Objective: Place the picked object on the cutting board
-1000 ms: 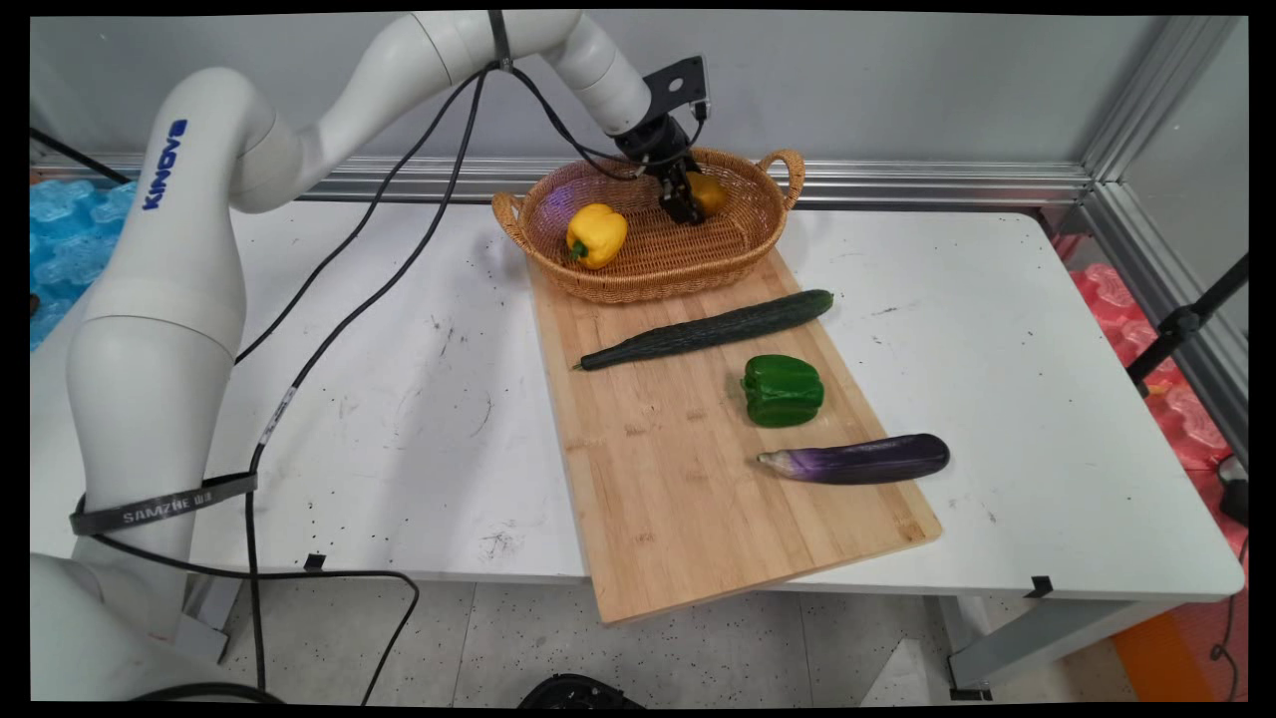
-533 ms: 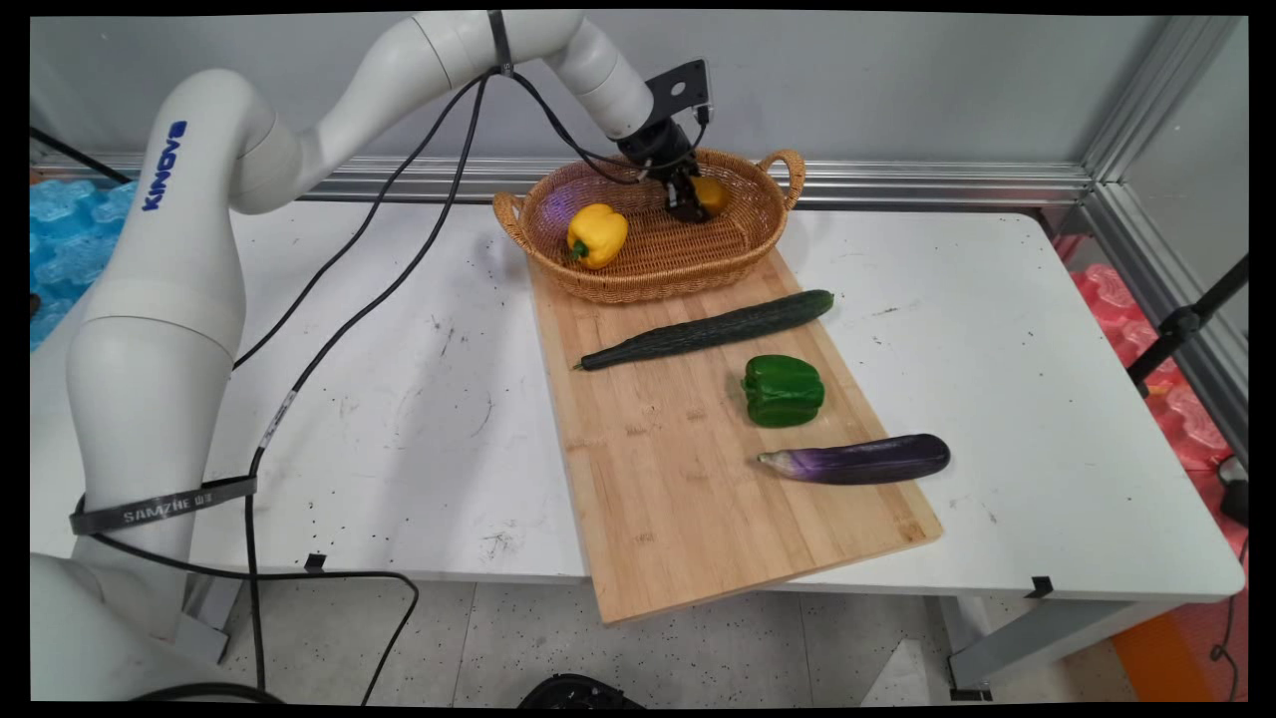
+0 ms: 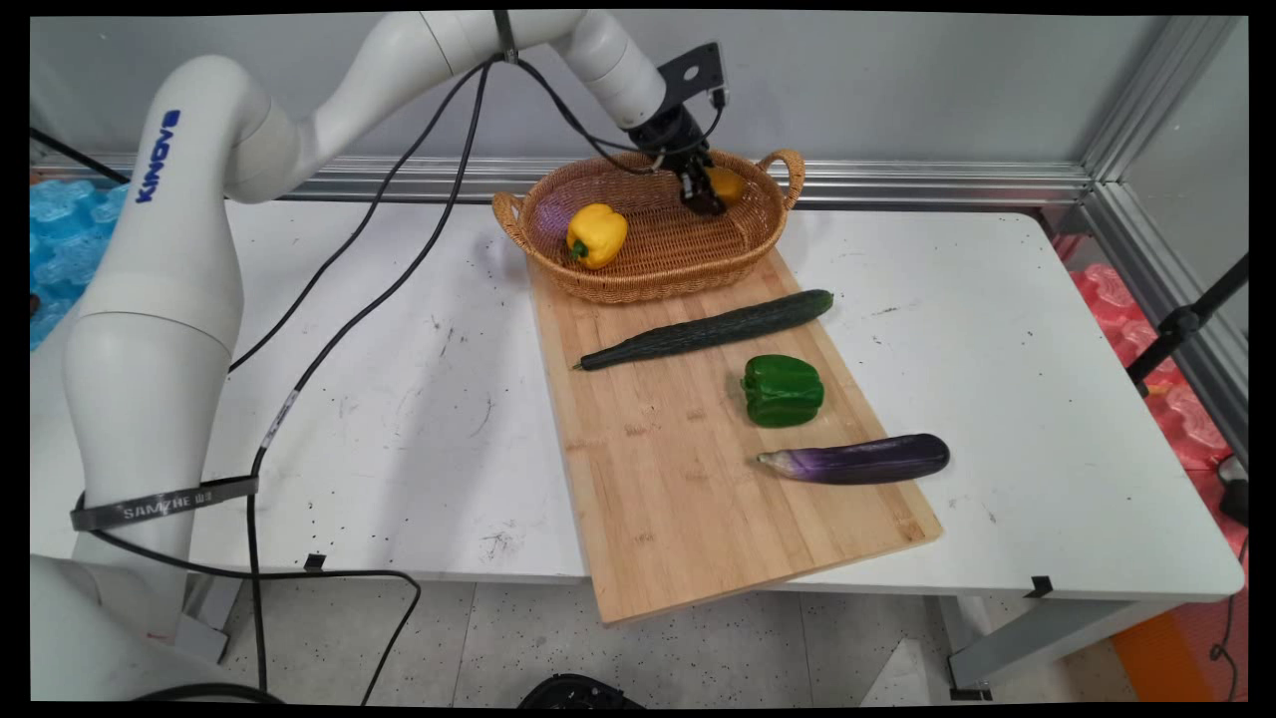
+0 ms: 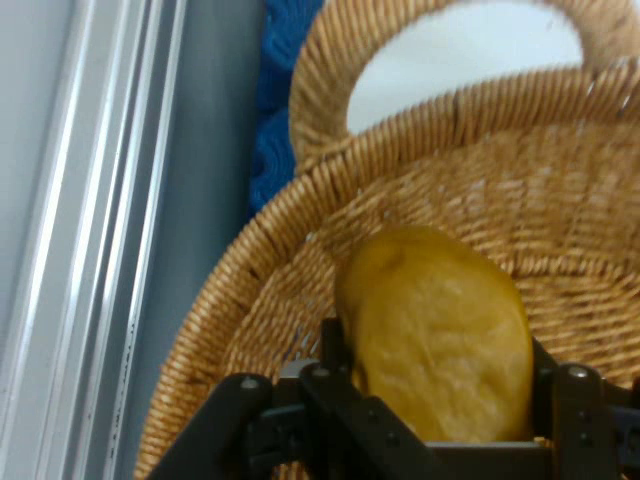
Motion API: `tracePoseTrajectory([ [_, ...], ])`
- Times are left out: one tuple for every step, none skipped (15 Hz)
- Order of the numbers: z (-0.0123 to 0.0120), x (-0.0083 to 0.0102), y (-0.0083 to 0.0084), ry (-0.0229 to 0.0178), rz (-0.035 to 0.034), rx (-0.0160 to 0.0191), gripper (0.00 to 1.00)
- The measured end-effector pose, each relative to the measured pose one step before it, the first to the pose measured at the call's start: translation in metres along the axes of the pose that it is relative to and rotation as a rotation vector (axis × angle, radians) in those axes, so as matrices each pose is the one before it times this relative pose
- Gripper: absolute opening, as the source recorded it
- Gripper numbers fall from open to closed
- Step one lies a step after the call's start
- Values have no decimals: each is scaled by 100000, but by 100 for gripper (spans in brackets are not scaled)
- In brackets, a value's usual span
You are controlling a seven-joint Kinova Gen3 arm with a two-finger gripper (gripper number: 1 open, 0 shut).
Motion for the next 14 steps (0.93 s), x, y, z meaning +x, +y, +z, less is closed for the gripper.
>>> tracePoseTrajectory([
  [-602,616,319,44,-1069,274,0],
  [-663,680,410,2,-1243,141,0],
  [-934,971,654,97,-1717,-60,0],
  [-688,777,552,149,-1294,-222,0],
  [-830,901,723,111,-1599,-475,0],
  [-858,899,769,123,-1746,-629,0],
  [-743,720,700,71,-1416,-650,0],
  [-740,705,797,-8,-1273,-956,0],
  [-829,748,949,-40,-1495,-1281,0],
  [-933,771,1236,-77,-1502,-1906,0],
  [-648,517,994,-80,-992,-1521,0],
  [-708,489,1110,-114,-1443,-1895,0],
  [-533,342,979,-210,-1111,-1669,0],
  [-648,257,1217,-399,-1470,-2233,0],
])
